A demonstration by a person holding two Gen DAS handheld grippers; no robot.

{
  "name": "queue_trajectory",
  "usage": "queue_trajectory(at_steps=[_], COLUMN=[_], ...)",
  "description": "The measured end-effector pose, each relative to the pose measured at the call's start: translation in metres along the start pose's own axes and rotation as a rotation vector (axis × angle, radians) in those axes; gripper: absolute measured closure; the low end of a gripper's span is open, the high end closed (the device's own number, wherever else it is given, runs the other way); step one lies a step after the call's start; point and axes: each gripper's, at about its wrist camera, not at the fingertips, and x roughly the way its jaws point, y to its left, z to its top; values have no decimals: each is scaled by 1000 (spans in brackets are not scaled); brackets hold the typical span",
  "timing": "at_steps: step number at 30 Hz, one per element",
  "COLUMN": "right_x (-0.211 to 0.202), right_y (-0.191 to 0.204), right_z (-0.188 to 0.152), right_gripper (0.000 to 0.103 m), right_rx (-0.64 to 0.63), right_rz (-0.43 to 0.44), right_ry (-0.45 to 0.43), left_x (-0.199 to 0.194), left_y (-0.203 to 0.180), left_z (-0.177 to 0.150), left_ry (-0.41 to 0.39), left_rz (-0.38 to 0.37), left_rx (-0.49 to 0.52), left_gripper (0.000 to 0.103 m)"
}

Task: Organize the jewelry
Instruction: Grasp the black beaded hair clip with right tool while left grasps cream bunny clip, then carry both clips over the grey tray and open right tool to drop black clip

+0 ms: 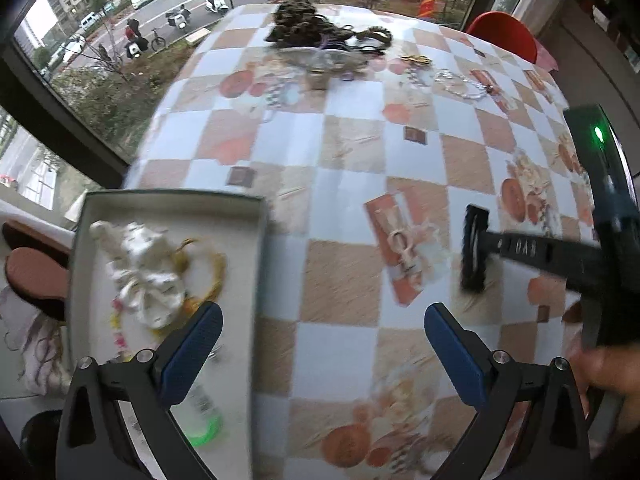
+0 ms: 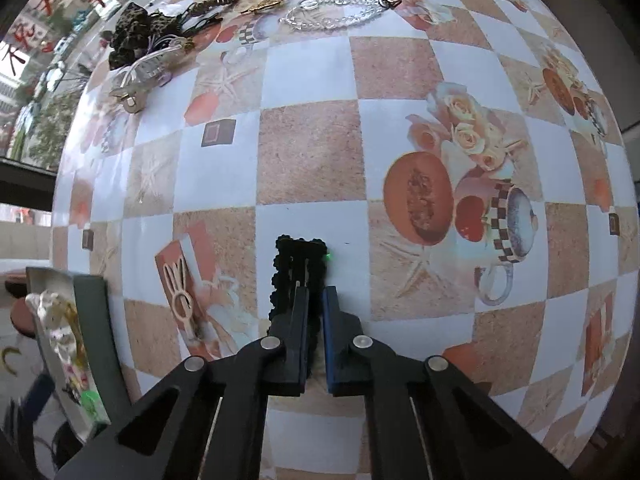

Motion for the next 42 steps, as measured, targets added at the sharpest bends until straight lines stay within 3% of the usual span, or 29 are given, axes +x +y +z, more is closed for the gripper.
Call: queue_trajectory(at_steps=[2, 12, 13, 14, 15, 17, 20, 22, 27, 30, 31, 32, 33, 34, 37, 39, 42], right_x=[-1, -1, -1, -1, -3, -9, -10, -5, -1, 2, 2, 2, 4, 4, -3, -9, -12], right_y=[-7, -38, -42, -44, -45, -47, -40, -30, -16, -10, -9, -8, -7, -8, -19, -23, -27], right_z=[-3, 1, 0, -1, -3, -9, -16, -19, -18, -13, -13, -12, -9, -7, -6, -4, -6], right_gripper=[96, 93, 91, 77, 56, 49, 49, 49, 49, 50, 53, 69, 75, 75, 83, 94, 95], right_rx=[8, 15, 30, 39, 42, 33, 7, -21, -55, -77, -85, -93, -99, -95, -90, -83, -92], right_rz=[23, 73, 84, 92, 93, 79, 64, 29, -43, -83, -102, -116, -118, -98, -71, -42, -33], right_ry=[-3, -2, 0, -3, -10, -26, -24, -25, -47, -56, -56, -60, -60, -55, -58, -64, -54], left_x=[5, 40, 45, 49, 55, 64, 76, 82, 84, 82, 81, 80, 79, 78, 76, 73, 67], left_y=[-8, -33, -34, -35, -36, -35, -34, -35, -42, -47, -50, -53, -56, -59, -63, -64, -67], left_z=[6, 31, 33, 35, 37, 40, 42, 42, 43, 42, 41, 41, 40, 40, 36, 32, 22], left_ry=[3, 42, 48, 53, 58, 75, 99, 111, 98, 92, 90, 88, 86, 84, 91, 93, 91], left_rz=[-14, -18, -15, -12, -4, 12, 20, 23, 32, 18, 10, 6, 2, -2, -27, -40, -47], left_rx=[7, 3, 0, -2, -3, -4, -8, 2, 33, 46, 58, 75, 88, 99, 104, 100, 113], left_gripper=[7, 7, 7, 7, 7, 17, 17, 27, 27, 37, 45, 55, 62, 79, 80, 80, 80])
